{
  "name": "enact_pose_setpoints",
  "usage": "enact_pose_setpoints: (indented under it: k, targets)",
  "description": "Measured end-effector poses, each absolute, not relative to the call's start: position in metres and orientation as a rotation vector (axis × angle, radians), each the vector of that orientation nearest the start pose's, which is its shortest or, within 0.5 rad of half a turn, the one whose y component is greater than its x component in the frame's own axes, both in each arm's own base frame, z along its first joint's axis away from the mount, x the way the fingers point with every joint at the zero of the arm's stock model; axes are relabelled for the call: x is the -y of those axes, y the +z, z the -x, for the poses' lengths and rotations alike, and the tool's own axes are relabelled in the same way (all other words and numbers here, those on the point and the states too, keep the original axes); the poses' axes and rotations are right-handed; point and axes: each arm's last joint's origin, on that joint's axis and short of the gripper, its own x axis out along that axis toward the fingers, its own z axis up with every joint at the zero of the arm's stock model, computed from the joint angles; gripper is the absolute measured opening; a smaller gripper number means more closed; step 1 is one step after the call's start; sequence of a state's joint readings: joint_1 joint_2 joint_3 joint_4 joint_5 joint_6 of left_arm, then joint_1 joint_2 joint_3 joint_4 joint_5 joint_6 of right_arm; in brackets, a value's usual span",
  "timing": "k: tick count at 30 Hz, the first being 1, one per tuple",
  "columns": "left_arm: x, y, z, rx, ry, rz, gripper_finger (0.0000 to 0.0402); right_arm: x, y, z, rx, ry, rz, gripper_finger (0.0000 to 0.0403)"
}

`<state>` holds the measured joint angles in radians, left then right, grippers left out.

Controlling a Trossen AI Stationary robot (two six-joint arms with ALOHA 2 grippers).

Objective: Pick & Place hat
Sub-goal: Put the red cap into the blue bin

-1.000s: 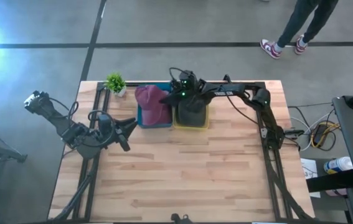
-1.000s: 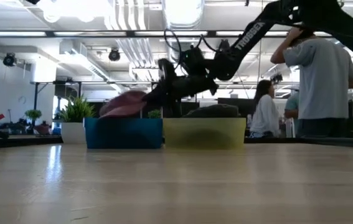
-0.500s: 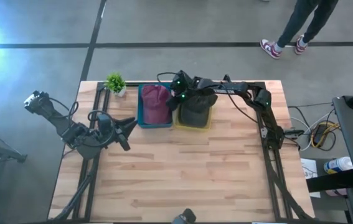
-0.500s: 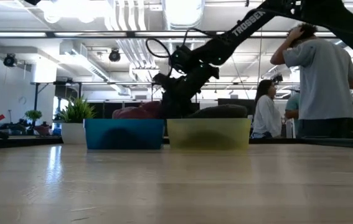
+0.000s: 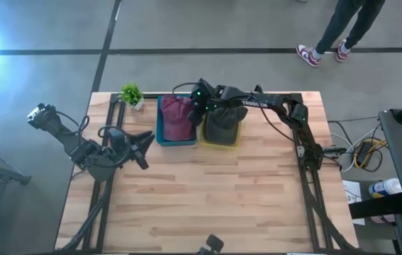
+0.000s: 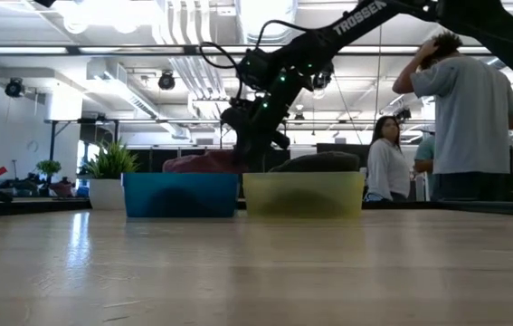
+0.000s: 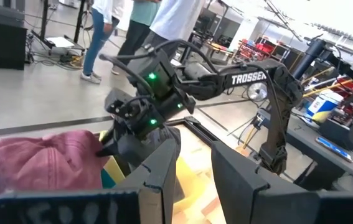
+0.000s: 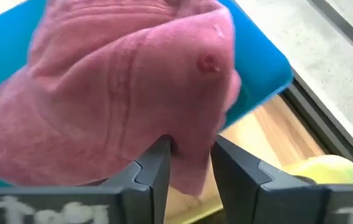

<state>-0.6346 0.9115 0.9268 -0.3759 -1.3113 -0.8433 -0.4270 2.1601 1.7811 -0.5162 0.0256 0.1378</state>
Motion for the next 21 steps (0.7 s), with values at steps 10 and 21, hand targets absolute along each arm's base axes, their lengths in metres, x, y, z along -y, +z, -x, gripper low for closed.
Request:
enact_pose_setpoints:
  k: [10, 21]
  targets:
    - [0.079, 0.35, -0.155, 0.101, 0.715, 0.518, 0.0097, 0.202, 0.21, -0.442, -0.697, -0.466, -0.311, 0.0105]
    - [0.08, 0.349, -0.156, 0.104, 0.714, 0.529, 0.0097, 0.199, 0.198, -0.458, -0.613, -0.363, -0.453, 0.0104]
